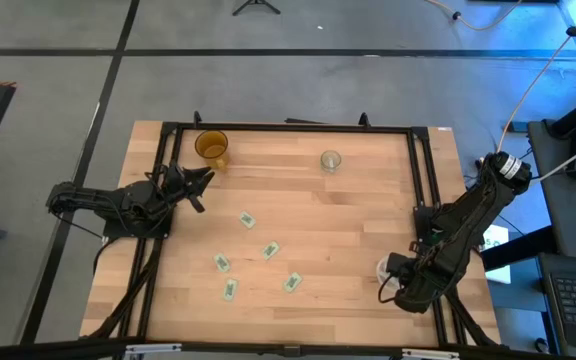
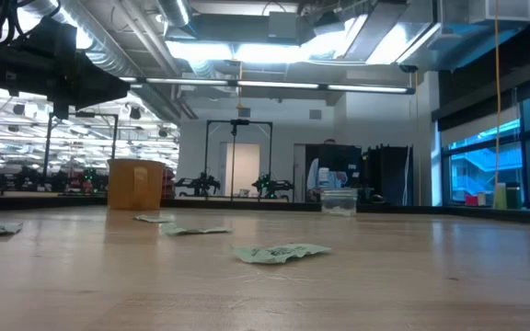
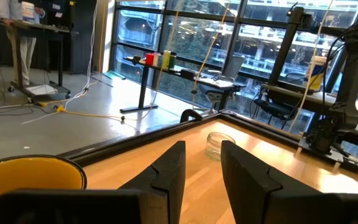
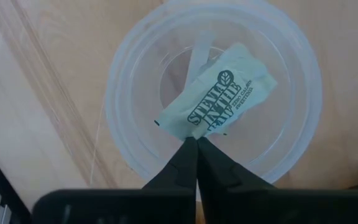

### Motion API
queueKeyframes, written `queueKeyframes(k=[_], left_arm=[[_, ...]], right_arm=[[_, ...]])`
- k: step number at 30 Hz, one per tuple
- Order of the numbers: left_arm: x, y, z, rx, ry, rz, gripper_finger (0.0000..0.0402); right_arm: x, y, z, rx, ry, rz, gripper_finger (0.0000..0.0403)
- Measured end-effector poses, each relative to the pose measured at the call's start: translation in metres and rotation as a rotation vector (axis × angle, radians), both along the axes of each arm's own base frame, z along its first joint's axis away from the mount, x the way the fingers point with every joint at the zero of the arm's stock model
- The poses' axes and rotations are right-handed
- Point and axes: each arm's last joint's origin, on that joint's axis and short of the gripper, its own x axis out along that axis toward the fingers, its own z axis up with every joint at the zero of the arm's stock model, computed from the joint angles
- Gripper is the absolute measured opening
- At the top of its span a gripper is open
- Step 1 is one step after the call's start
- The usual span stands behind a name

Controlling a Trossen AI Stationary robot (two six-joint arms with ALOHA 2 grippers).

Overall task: Pick and place Stevia / Truvia into bins
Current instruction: Put the stevia packet into the transparent container

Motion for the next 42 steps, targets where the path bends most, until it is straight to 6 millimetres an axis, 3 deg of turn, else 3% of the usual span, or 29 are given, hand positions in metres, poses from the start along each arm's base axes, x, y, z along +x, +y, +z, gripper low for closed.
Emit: queueKeyframes(k=[11, 16, 22, 26, 32, 36, 42], left_arm=[[0.0, 0.0, 0.0, 0.001, 0.001, 0.0, 0.0098], [0.0, 0.0, 0.0, 0.001, 0.001, 0.0, 0.0098], [0.0, 0.0, 0.0, 0.001, 0.001, 0.0, 0.0098], [0.0, 0.0, 0.0, 0.001, 0.001, 0.0, 0.0098], [0.0, 0.0, 0.0, 0.001, 0.001, 0.0, 0.0098], [0.0, 0.0, 0.0, 0.001, 0.001, 0.0, 0.0098], [0.0, 0.0, 0.0, 0.001, 0.001, 0.0, 0.0098]], right_arm=[[0.0, 0.0, 0.001, 0.001, 0.002, 0.001, 0.007], [0.009, 0.009, 0.02, 0.052, -0.04, 0.063, 0.0074], [0.032, 0.014, 0.053, 0.083, -0.171, 0.273, 0.0075], [0.048, 0.01, 0.074, 0.025, -0.294, 0.381, 0.0075], [0.072, -0.001, 0.104, -0.141, -0.452, 0.701, 0.0075], [0.094, -0.017, 0.11, -0.313, -0.564, 0.712, 0.0075], [0.13, -0.031, 0.099, -0.362, -0.692, 0.868, 0.0075]])
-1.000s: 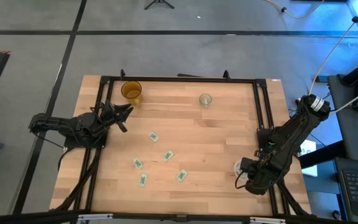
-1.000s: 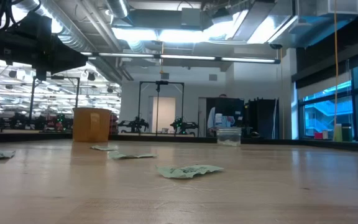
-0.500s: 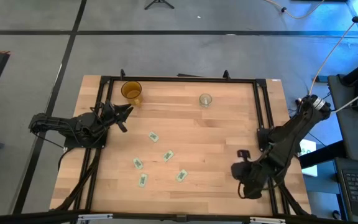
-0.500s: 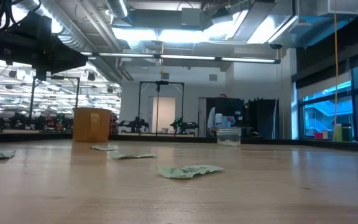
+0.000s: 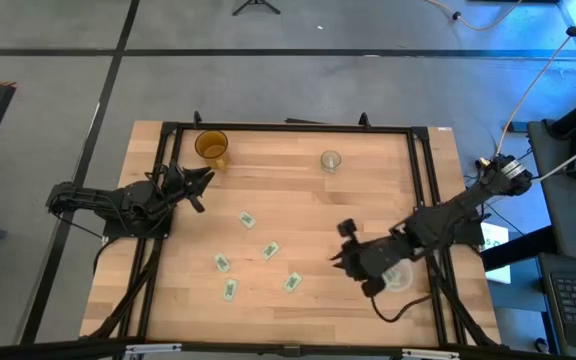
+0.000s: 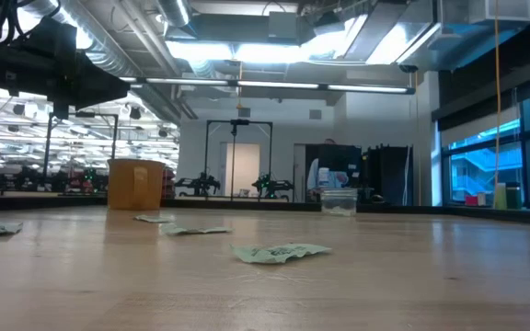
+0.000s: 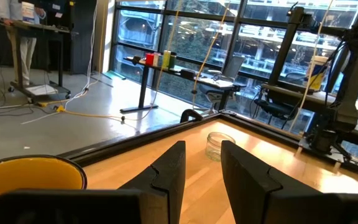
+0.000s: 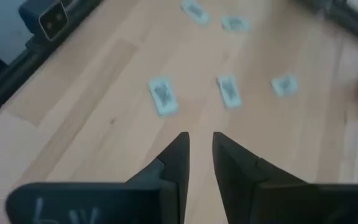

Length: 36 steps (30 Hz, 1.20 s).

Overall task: Pick and place Stevia / Truvia into bins
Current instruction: Put the stevia packet into the transparent container

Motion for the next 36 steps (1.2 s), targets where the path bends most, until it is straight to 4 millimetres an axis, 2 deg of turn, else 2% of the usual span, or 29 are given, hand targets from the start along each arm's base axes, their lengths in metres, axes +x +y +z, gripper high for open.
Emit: queueKeyframes(k=[9, 16, 23, 26, 29, 36], left_arm=[[0.0, 0.0, 0.0, 0.0, -0.001, 0.001, 0.0098], [0.0, 0.0, 0.0, 0.0, 0.0, 0.0, 0.0098], [0.0, 0.0, 0.0, 0.0, 0.0, 0.0, 0.0098], [0.0, 0.0, 0.0, 0.0, 0.0, 0.0, 0.0098], [0.0, 0.0, 0.0, 0.0, 0.0, 0.0, 0.0098], [0.0, 0.0, 0.0, 0.0, 0.0, -0.001, 0.0098]], right_arm=[[0.035, -0.018, -0.028, -0.111, 0.034, 0.009, 0.0075], [0.057, -0.013, -0.06, -0.168, 0.063, 0.044, 0.0075], [0.07, -0.008, -0.092, -0.182, 0.125, 0.037, 0.0075], [0.074, -0.005, -0.101, -0.133, 0.143, 0.033, 0.0074], [0.078, -0.001, -0.106, 0.001, 0.152, 0.002, 0.0074], [0.092, -0.003, -0.116, 0.201, 0.144, -0.078, 0.0074]])
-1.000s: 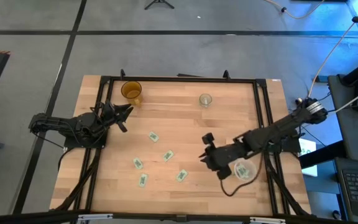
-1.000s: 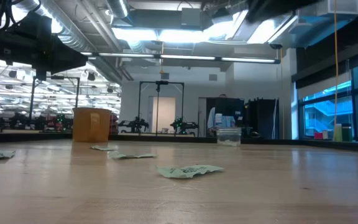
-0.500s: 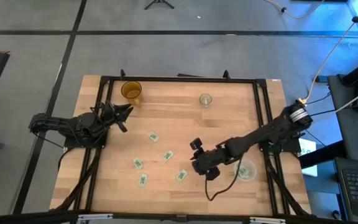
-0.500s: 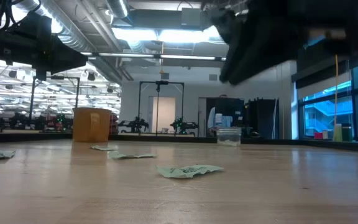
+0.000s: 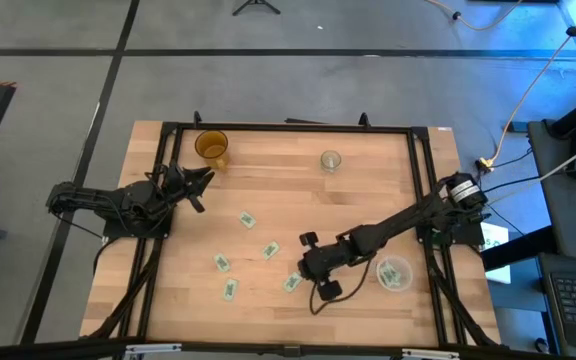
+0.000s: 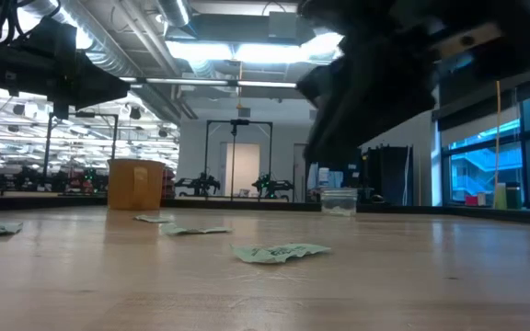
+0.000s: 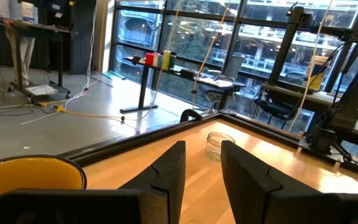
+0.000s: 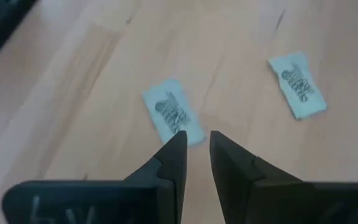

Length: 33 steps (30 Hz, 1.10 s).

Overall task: Pick and place Stevia / Truvia into bins
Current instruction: Put the stevia packet into the transparent container

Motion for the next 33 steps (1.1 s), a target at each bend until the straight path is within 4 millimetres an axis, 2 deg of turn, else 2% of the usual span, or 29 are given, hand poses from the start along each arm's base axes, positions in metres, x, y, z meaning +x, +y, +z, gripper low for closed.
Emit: queueKeyframes(k=[7, 17, 33], left_arm=[[0.0, 0.0, 0.0, 0.0, 0.0, -0.005, 0.0098], [0.0, 0.0, 0.0, 0.001, 0.0, -0.018, 0.0098], [0.0, 0.0, 0.0, 0.001, -0.001, -0.018, 0.0098]], right_arm=[[0.006, 0.0, -0.019, 0.047, 0.043, 0.04, 0.0074], [0.008, 0.001, -0.037, -0.017, 0.072, 0.099, 0.0074], [0.012, 0.002, -0.037, -0.021, 0.033, 0.121, 0.0074]])
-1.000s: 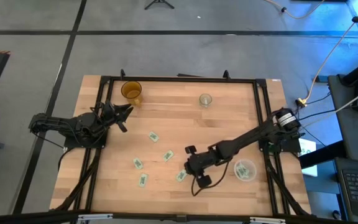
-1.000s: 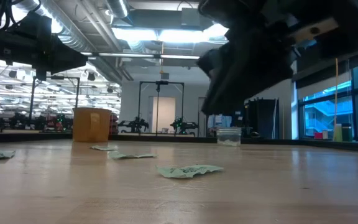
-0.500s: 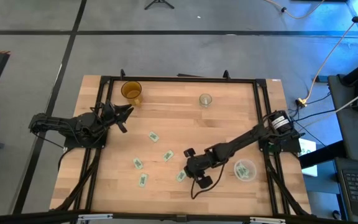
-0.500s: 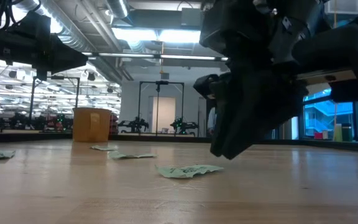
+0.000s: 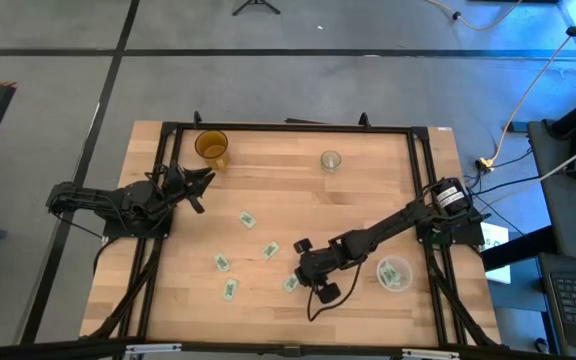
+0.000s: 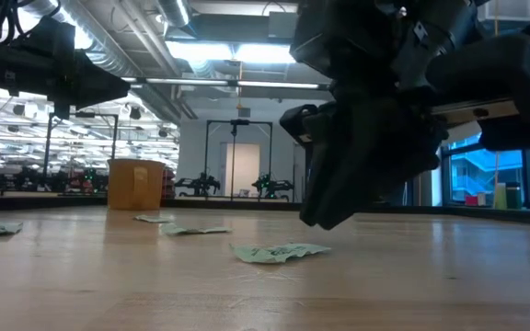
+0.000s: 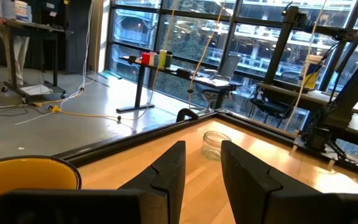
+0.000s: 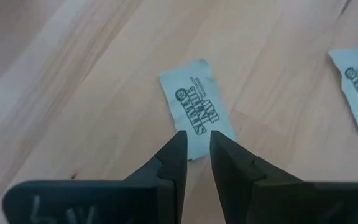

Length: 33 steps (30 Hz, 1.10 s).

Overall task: Pick and place Stevia / Truvia into bins
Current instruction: Put the stevia packet into the transparent container

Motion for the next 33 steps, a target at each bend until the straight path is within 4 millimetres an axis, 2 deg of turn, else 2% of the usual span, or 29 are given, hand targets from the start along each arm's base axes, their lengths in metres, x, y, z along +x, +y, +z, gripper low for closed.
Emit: queueKeyframes(k=[5, 16, 21, 33], left_arm=[[0.0, 0.0, 0.0, 0.0, 0.0, 0.0, 0.0098], [0.001, 0.0, -0.001, 0.001, 0.009, 0.0, 0.0098], [0.002, 0.0, -0.002, 0.003, 0.032, -0.001, 0.0098], [0.005, 0.0, -0.006, 0.007, 0.08, -0.001, 0.0098]], right_arm=[[0.001, 0.0, -0.002, 0.0, -0.003, 0.002, 0.0074], [0.005, -0.001, -0.024, 0.003, 0.043, -0.022, 0.0074], [0.005, -0.001, -0.028, 0.002, 0.059, -0.029, 0.0073], [0.005, -0.002, -0.029, -0.001, 0.065, -0.031, 0.0013]])
